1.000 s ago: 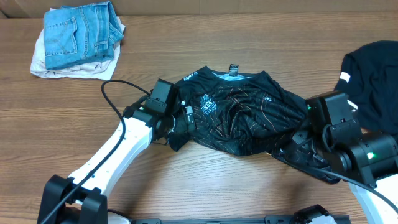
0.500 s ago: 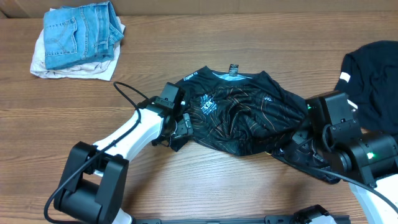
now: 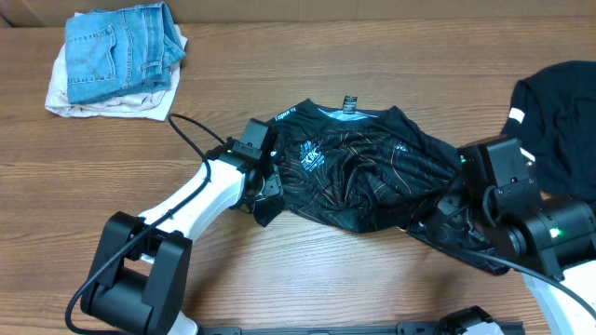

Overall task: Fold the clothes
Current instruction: 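Reach the left gripper to the shirt's left edge and grasp it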

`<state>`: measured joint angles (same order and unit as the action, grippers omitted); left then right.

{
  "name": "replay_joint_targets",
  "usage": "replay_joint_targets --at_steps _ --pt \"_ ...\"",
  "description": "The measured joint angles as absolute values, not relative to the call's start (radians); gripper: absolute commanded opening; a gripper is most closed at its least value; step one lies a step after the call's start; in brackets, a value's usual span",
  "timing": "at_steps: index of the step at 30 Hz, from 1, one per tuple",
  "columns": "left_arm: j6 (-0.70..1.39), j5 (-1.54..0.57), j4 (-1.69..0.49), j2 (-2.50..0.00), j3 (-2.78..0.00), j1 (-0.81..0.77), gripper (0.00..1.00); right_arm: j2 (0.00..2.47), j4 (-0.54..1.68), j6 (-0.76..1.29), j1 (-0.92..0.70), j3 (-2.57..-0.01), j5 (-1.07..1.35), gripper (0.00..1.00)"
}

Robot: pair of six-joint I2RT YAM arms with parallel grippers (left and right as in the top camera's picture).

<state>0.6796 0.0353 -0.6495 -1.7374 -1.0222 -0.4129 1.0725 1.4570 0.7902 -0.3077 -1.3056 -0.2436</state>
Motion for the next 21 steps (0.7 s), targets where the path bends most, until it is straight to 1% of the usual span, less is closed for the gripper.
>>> replay_joint_targets --at_steps 5,12,21 --pt "0.662 0.049 -0.648 -1.737 -1.022 -0.417 0.7 1.073 1.456 0.788 -0.307 -1.306 -0.244 0.07" --pt "0.568 0.069 -0.627 -1.737 -1.022 -0.446 0.7 1.073 1.451 0.788 -0.308 -1.306 -0.243 0.07" --pt "0.521 0.1 -0.627 -1.746 -1.023 -0.446 0.68 1.073 1.451 0.788 -0.307 -1.306 -0.244 0.07"
